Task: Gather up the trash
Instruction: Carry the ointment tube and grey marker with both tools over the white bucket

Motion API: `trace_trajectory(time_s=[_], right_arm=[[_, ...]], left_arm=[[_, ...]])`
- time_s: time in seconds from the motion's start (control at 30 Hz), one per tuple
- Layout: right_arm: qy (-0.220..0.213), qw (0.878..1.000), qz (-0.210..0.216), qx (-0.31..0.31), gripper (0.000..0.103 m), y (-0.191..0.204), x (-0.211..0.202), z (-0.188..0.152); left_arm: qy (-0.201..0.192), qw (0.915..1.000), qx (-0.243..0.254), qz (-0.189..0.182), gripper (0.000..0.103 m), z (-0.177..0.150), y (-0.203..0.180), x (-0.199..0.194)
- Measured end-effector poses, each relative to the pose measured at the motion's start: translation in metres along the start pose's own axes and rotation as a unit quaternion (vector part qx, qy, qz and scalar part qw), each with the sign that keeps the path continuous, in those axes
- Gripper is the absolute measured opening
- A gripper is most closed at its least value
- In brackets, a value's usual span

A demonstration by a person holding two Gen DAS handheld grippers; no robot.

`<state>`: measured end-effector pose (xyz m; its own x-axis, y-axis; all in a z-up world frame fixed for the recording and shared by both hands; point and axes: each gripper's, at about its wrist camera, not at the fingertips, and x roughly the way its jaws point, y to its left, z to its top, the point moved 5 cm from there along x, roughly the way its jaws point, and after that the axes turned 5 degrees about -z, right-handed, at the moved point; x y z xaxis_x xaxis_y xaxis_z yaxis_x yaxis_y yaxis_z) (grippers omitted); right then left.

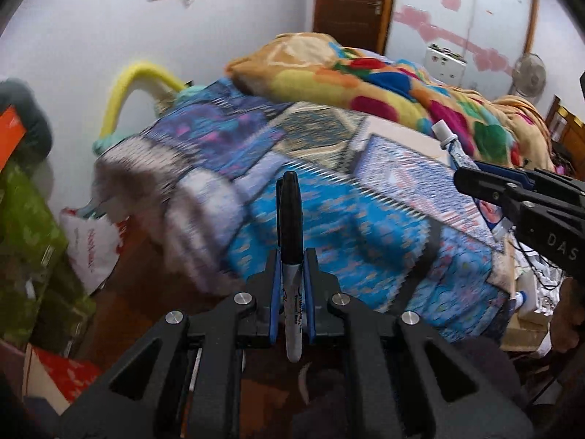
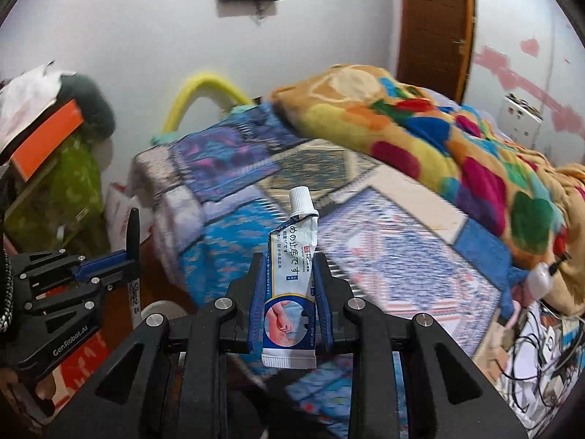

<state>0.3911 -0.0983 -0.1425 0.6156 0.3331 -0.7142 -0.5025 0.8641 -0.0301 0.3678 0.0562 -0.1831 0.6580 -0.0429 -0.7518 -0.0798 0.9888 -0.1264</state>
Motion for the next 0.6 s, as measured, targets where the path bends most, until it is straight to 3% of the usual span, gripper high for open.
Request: trace_trajectory(time_s=[0.4, 0.6], right_arm=[[0.036, 0.994, 0.059, -0.085, 0.023, 0.122, 0.04, -0.006], [0.068, 0.987, 0.087, -0.116, 0.023, 0.174, 0.067, -0.019]], left_arm=[[0.029, 0.9924, -0.107, 0.052, 0.011, -0.069, 0.136, 0.001], [0.053, 0.9854, -0.149, 0.062, 0.011, -0.101, 0.18, 0.016]])
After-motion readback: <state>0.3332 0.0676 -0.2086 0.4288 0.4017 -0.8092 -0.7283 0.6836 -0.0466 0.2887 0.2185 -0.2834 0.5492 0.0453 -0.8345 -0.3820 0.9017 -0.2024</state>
